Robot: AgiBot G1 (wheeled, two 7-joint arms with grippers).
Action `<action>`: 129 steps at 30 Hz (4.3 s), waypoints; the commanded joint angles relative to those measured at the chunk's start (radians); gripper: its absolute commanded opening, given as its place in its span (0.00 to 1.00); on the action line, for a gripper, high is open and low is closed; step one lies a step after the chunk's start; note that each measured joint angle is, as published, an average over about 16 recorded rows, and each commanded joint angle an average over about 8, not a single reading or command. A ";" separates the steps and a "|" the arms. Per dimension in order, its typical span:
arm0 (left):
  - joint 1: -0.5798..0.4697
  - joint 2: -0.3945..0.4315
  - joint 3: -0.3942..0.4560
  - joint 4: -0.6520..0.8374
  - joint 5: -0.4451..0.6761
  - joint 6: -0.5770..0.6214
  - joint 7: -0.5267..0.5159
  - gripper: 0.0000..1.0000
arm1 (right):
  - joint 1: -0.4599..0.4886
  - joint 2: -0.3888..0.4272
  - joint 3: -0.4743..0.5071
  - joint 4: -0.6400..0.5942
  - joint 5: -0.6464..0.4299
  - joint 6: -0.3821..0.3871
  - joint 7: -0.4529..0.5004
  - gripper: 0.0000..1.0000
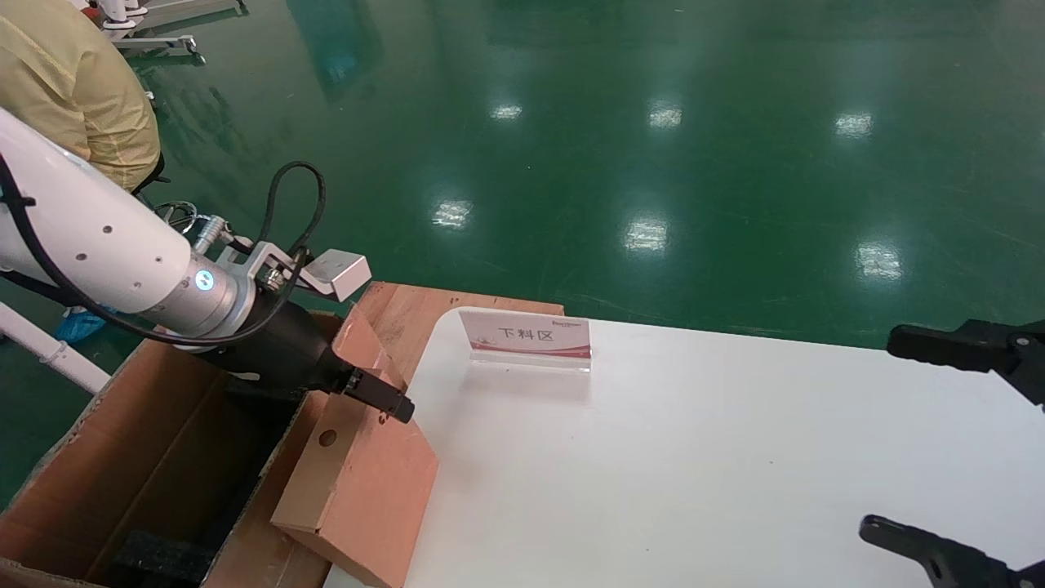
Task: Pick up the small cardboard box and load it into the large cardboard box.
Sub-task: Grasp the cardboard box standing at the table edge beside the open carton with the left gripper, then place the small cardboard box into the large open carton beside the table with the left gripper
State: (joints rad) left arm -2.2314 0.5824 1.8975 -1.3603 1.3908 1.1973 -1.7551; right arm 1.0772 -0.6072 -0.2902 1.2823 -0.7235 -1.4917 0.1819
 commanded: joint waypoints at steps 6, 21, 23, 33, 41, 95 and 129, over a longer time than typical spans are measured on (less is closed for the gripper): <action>0.000 -0.002 -0.002 0.000 -0.014 0.007 0.006 1.00 | 0.000 0.000 0.000 0.000 0.000 0.000 0.000 1.00; 0.000 -0.005 -0.004 -0.001 -0.018 0.007 0.009 0.00 | 0.000 0.000 -0.001 0.000 0.001 0.000 0.000 0.00; 0.000 -0.004 -0.004 -0.001 -0.017 0.007 0.008 0.00 | 0.000 0.000 -0.001 0.000 0.001 0.000 0.000 0.00; 0.000 -0.003 -0.004 -0.001 -0.016 0.007 0.007 0.00 | 0.000 0.000 0.000 0.000 0.001 0.000 0.000 0.00; 0.000 -0.003 -0.004 -0.001 -0.015 0.007 0.007 0.00 | 0.000 0.000 0.000 0.000 0.001 0.000 0.000 0.00; -0.532 0.162 -0.074 0.022 0.214 0.359 -0.058 0.00 | 0.001 0.001 -0.003 -0.001 0.002 0.001 -0.002 0.00; -0.646 -0.179 0.253 0.028 0.123 0.381 0.123 0.00 | 0.001 0.002 -0.005 -0.001 0.003 0.002 -0.003 1.00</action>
State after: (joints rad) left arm -2.8768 0.4065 2.1499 -1.3316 1.5132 1.5780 -1.6345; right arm 1.0785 -0.6054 -0.2949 1.2811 -0.7202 -1.4899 0.1793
